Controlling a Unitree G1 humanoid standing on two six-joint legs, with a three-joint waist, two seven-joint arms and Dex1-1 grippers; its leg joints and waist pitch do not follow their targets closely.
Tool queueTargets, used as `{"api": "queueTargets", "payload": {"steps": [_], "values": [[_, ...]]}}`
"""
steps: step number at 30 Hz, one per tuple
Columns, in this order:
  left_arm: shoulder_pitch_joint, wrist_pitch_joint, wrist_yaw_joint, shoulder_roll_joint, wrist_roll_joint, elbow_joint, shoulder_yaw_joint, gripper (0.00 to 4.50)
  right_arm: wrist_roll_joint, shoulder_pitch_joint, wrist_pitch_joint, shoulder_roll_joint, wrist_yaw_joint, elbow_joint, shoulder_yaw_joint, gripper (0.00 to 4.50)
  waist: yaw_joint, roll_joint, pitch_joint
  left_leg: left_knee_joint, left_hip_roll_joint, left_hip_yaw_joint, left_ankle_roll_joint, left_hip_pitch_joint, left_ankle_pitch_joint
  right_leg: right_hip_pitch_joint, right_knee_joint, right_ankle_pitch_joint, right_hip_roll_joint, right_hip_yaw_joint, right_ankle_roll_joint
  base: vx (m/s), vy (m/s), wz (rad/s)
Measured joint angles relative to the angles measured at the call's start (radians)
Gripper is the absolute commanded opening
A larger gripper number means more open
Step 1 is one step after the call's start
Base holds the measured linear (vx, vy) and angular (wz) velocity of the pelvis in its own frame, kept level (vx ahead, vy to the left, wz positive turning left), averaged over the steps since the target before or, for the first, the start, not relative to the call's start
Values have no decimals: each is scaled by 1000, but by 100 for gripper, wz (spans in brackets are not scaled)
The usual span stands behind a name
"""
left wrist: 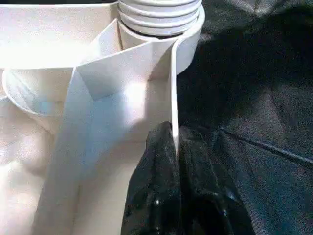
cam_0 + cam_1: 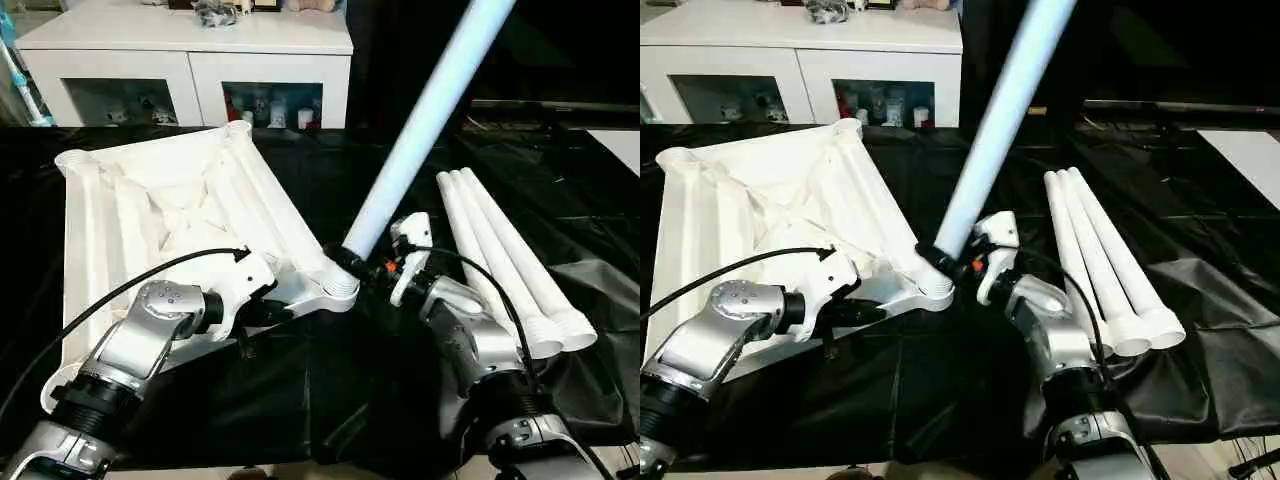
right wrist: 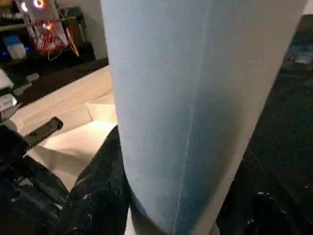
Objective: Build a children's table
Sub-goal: Insert table leg to table base, then rotate leg to tighten
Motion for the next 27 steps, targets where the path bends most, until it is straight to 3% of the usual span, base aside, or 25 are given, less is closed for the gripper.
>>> {"api": "queueTargets", "payload": {"steps": [7, 14, 19, 27], "values": [[0, -1, -4, 10, 11, 1, -3, 0, -48, -40, 27, -26, 13, 12, 57, 186, -5, -7, -5, -2, 0, 0, 0, 2, 0, 0, 0, -1, 0, 0, 1, 0, 0, 0], [0, 5, -12, 19, 17, 1, -8, 0, -73, -107, 115, -31, 43, 52, 72, 186, -8, -17, -11, -4, 0, 0, 0, 5, 0, 0, 0, -4, 0, 0, 6, 0, 0, 0], [0, 6, -11, 21, 34, 2, -15, 0, -74, -144, 175, -36, 59, 81, 80, 186, -11, -20, -12, -6, 0, 0, -1, 16, -1, 4, -2, -5, 0, 1, 8, 0, 0, 0], [-17, 28, -13, 26, 54, 2, -41, 0, -82, -161, 203, -38, 67, 103, 80, 186, -10, -23, -14, -11, -1, 0, -1, 18, -1, 5, -6, -5, 0, 0, 8, 0, 0, 0]]}}
